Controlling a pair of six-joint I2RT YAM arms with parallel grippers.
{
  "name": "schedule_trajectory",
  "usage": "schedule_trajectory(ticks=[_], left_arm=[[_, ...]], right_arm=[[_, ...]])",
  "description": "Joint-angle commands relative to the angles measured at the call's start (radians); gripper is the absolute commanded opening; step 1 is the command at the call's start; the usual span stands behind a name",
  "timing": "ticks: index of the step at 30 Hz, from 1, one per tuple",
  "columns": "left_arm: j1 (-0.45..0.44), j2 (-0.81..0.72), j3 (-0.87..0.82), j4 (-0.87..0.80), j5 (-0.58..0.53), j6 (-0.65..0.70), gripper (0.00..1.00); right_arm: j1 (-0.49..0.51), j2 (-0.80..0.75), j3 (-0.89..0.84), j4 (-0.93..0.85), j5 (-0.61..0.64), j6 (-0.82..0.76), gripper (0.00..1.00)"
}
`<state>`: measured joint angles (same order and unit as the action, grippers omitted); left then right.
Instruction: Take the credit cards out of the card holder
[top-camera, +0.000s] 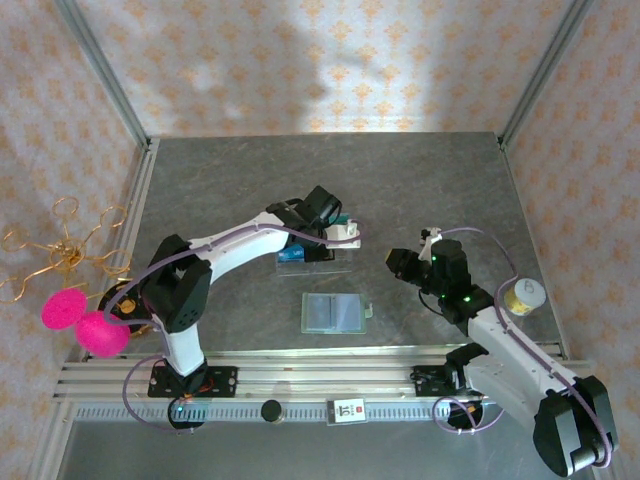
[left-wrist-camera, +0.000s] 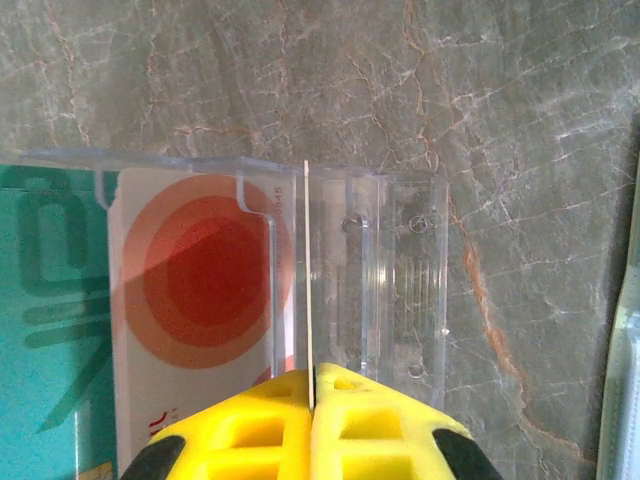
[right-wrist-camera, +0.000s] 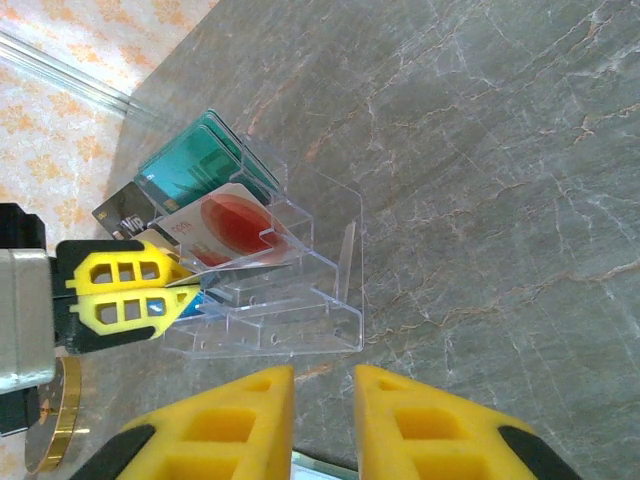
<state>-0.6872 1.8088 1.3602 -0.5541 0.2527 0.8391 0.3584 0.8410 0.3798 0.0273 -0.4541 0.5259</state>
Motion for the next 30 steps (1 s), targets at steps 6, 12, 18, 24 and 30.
schedule_trajectory(ticks=[6,12,18,24,30], left_arm=[[0.002,0.033,0.028,-0.012,-0.025,0.013,0.00],[0.002,0.037,0.026,-0.006,-0.021,0.002,0.00],[0.001,0.046,0.053,0.015,-0.061,-0.077,0.13],[-0.012,0.014,0.039,0.057,-0.127,-0.118,0.19],[-0.032,-0.033,0.068,0.082,-0.206,-0.188,0.18]], right_arm=[[-0.009,0.000,0.037,0.021,-0.025,-0.023,0.21],[-0.009,-0.006,0.041,0.016,-0.025,-0.027,0.21],[-0.009,-0.008,0.044,0.019,-0.052,-0.019,0.22],[-0.009,-0.023,0.045,0.012,-0.059,-0.019,0.30],[-0.009,-0.011,0.050,0.014,-0.088,-0.036,0.37]])
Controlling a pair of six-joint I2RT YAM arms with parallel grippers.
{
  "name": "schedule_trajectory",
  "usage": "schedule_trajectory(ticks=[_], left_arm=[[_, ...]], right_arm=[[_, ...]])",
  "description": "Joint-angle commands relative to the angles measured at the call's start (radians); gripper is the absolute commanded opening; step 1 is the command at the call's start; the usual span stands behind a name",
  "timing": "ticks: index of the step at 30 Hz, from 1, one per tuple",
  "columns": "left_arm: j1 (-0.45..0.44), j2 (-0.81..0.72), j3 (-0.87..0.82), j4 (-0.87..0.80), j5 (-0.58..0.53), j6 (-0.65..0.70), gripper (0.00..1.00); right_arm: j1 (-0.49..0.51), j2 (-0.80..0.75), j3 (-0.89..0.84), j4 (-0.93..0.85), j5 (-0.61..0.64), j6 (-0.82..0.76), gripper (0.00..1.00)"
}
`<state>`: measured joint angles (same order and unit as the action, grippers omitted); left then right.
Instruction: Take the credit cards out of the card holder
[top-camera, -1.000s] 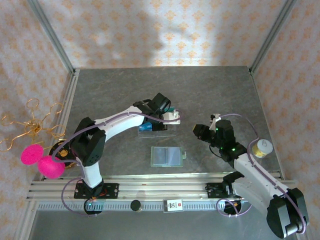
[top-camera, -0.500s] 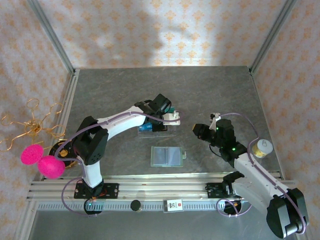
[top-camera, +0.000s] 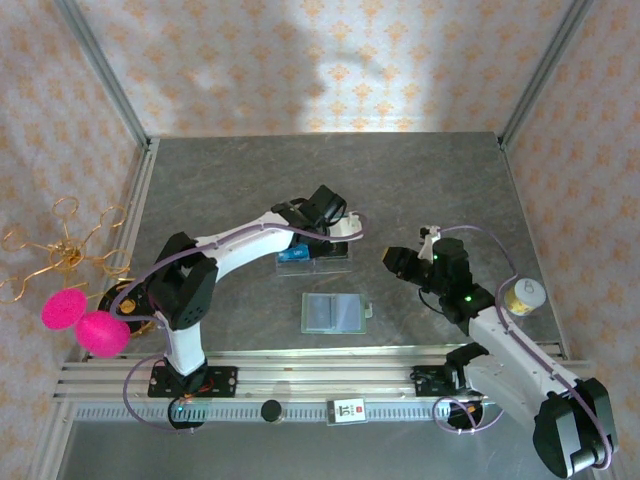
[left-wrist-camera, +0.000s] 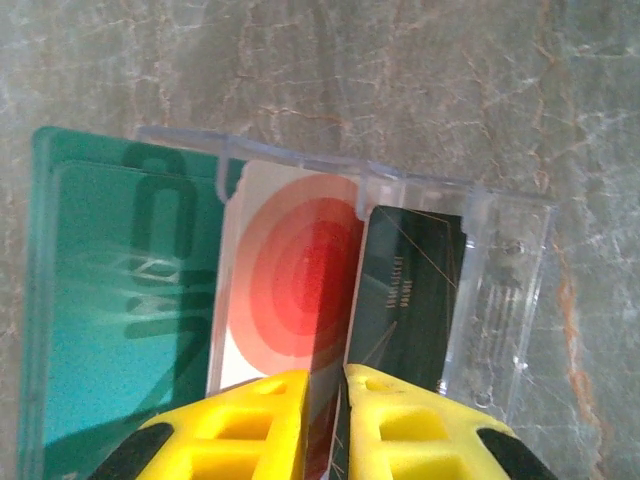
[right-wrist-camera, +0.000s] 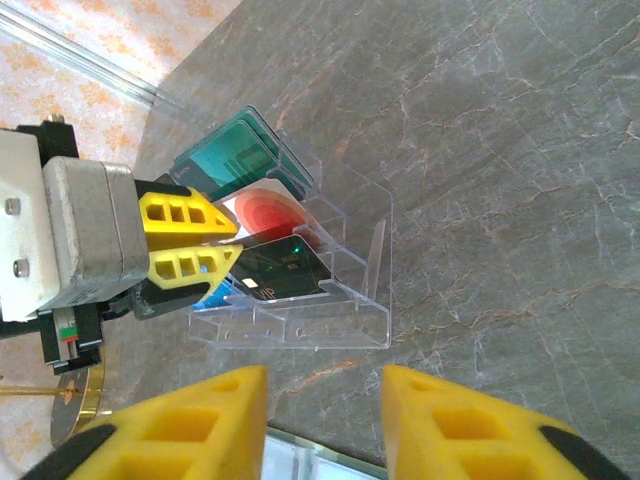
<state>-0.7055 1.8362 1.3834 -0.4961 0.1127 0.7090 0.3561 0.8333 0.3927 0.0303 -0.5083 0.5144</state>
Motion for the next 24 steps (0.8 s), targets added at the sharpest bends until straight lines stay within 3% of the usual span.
schedule_trajectory(ticks=[1,5,9,15,20,24], left_arm=[[-0.020,-0.079,0.058,0.026,-0.074,-0.077,0.18],[-0.059,-0.175,0.062,0.083,-0.093,-0.178,0.20],[-0.115,-0.284,-0.023,0.192,-0.113,-0.393,0.20],[-0.121,-0.550,-0.416,0.486,-0.077,-0.817,0.20],[-0.121,-0.817,-0.786,0.745,-0.082,-1.124,0.28],[-0.122,-0.963,-0.940,0.792,-0.118,-1.271,0.31]], right_arm=[[-0.006,0.003,0.038,0.013,-0.055,-0.034,0.37],[0.051,0.036,0.038,0.023,-0.078,-0.061,0.38],[0.258,0.099,0.065,-0.008,0.058,-0.092,0.38],[0.564,0.259,0.125,-0.039,0.287,-0.119,0.40],[0.709,0.425,0.204,-0.052,0.455,-0.131,0.40],[0.765,0.533,0.261,-0.054,0.513,-0.145,0.40]])
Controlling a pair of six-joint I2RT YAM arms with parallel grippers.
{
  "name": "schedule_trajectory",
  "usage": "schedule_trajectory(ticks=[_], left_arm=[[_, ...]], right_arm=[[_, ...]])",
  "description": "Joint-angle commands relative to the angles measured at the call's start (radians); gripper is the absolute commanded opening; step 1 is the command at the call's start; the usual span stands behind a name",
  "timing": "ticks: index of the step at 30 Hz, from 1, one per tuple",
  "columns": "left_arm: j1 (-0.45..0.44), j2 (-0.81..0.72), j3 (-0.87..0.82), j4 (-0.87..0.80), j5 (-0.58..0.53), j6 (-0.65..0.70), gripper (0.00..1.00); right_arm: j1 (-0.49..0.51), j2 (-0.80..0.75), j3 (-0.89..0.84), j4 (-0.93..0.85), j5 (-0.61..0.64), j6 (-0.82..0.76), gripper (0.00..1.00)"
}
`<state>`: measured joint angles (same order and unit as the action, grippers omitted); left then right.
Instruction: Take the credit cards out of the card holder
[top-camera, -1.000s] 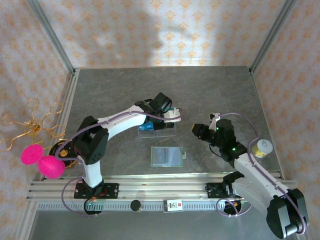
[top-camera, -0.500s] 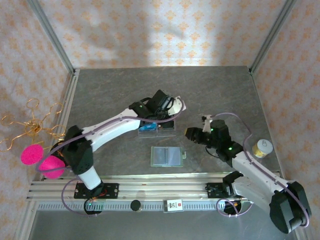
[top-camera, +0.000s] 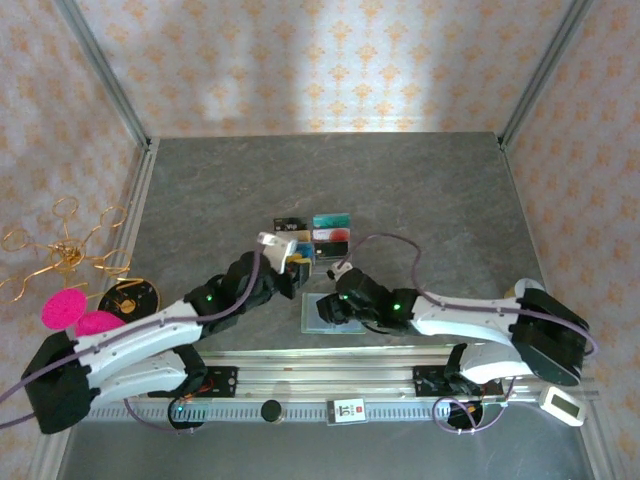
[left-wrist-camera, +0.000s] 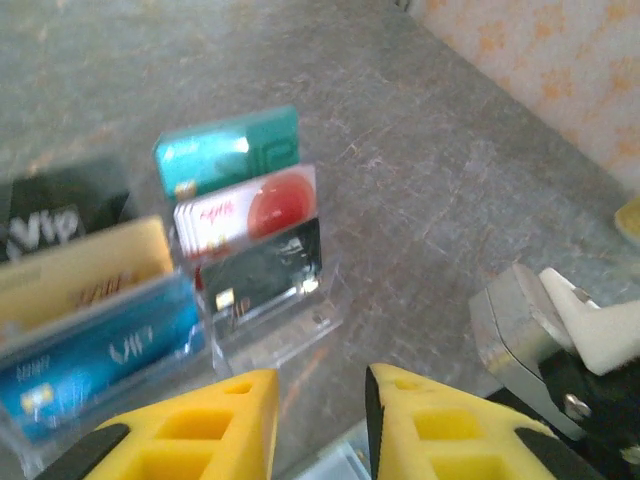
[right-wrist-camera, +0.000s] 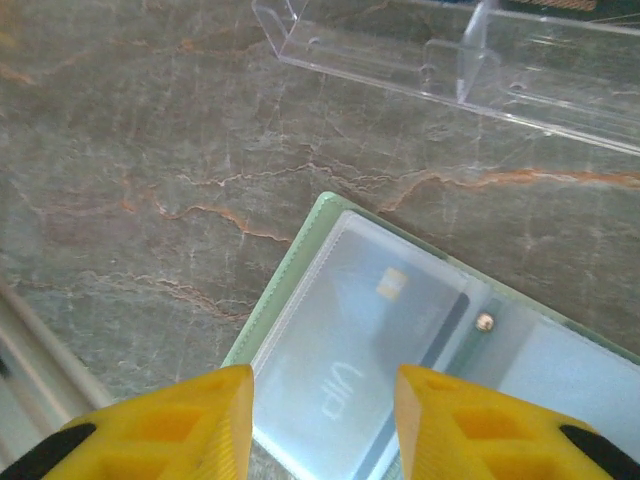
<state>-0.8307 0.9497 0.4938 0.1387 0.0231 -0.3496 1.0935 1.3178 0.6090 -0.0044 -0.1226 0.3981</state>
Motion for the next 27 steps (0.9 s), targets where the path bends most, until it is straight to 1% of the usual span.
schedule_trajectory(ticks=[1,4,9,12,14,16,17,20,23,25,27], left_arm=[[0.004,-0.099,-0.070,0.153,-0.034,-0.229,0.32],[0.003,-0.150,-0.114,0.120,-0.050,-0.289,0.34],[0.004,-0.204,-0.199,0.134,-0.065,-0.347,0.35],[0.005,-0.221,-0.225,0.143,-0.060,-0.358,0.35],[0.004,-0.224,-0.225,0.127,-0.059,-0.354,0.35],[0.005,-0.228,-0.225,0.107,-0.060,-0.351,0.34],[0.005,-0.231,-0.229,0.104,-0.058,-0.351,0.34],[0.004,-0.241,-0.244,0.096,-0.053,-0.352,0.34],[0.005,-0.238,-0.263,0.095,-0.045,-0.363,0.32],[0.004,-0.221,-0.278,0.109,-0.017,-0.366,0.28],[0.004,-0.187,-0.292,0.134,0.020,-0.371,0.19]], right_arm=[[0.037,0.072,0.058,-0.022,0.144,-0.033,0.40],[0.069,0.152,0.108,-0.045,0.193,-0.047,0.40],[0.099,0.268,0.175,-0.100,0.277,-0.041,0.41],[0.121,0.309,0.196,-0.128,0.318,-0.039,0.43],[0.126,0.344,0.212,-0.160,0.347,-0.031,0.43],[0.134,0.369,0.221,-0.178,0.365,-0.023,0.38],[0.136,0.375,0.221,-0.178,0.364,-0.020,0.34],[0.137,0.377,0.202,-0.157,0.368,-0.004,0.14],[0.137,0.341,0.174,-0.104,0.361,0.006,0.01],[0.137,0.302,0.141,-0.044,0.359,0.015,0.00],[0.135,0.260,0.106,0.025,0.349,0.030,0.00]])
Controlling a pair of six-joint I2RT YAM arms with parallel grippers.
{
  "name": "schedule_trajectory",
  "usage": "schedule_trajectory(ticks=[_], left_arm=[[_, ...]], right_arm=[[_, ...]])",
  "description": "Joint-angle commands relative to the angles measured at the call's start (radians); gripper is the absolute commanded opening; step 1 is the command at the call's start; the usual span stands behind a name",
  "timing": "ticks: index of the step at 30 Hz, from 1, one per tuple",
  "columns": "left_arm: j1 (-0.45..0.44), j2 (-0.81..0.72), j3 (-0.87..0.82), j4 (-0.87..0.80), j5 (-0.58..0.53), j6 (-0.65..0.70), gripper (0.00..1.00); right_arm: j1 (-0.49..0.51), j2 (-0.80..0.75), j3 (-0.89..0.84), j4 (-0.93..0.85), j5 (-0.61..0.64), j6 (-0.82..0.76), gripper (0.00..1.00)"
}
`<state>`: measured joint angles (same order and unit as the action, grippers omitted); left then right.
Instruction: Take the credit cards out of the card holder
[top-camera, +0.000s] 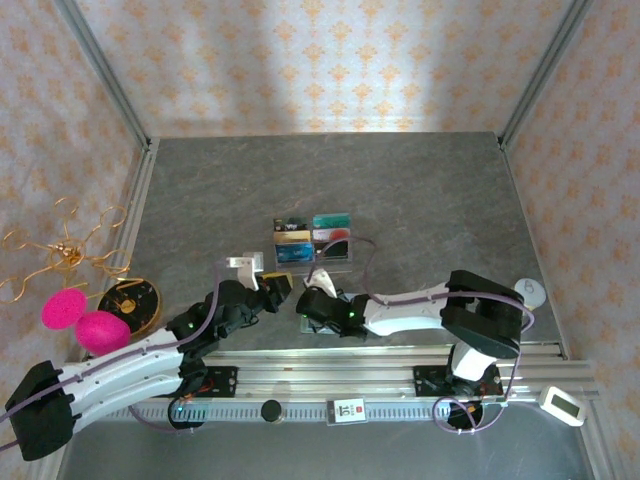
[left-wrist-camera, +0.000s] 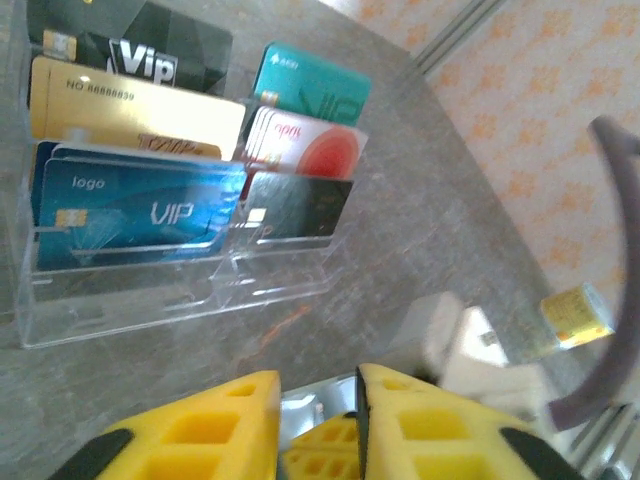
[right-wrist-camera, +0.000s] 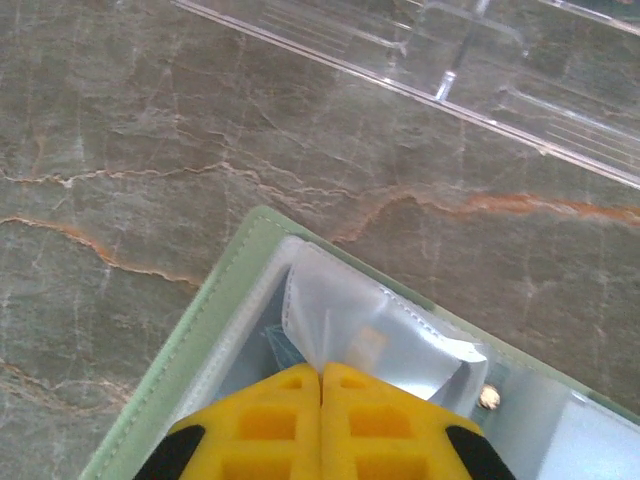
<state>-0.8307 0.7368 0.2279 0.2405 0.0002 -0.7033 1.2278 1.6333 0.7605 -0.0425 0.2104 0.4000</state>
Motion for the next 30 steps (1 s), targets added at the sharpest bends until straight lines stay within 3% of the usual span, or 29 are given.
schedule_trajectory(ticks=[1,5,11,17,18,22,30], left_arm=[[0.004,0.053,-0.032,0.049,0.061,-0.023,0.15],[-0.003,0.161,-0.052,0.142,0.135,-0.040,0.00],[-0.033,0.309,-0.043,0.262,0.189,-0.044,0.00],[-0.049,0.446,0.012,0.239,0.207,-0.041,0.00],[-0.051,0.462,0.017,0.232,0.208,-0.041,0.00],[-0.063,0.522,0.047,0.225,0.230,-0.031,0.00],[-0.123,0.654,0.183,0.207,0.298,0.005,0.03]], right_arm=[[0.001,-0.075,-0.067,0.104,0.004,0.034,0.00],[0.000,-0.122,-0.128,0.222,-0.037,0.052,0.00],[-0.001,-0.135,-0.163,0.276,-0.057,0.088,0.00],[0.000,-0.184,-0.219,0.341,-0.055,0.117,0.01],[-0.001,-0.193,-0.228,0.348,-0.054,0.123,0.03],[0.001,-0.266,-0.283,0.389,-0.034,0.164,0.34],[0.001,-0.549,-0.403,0.284,0.069,0.265,0.39]])
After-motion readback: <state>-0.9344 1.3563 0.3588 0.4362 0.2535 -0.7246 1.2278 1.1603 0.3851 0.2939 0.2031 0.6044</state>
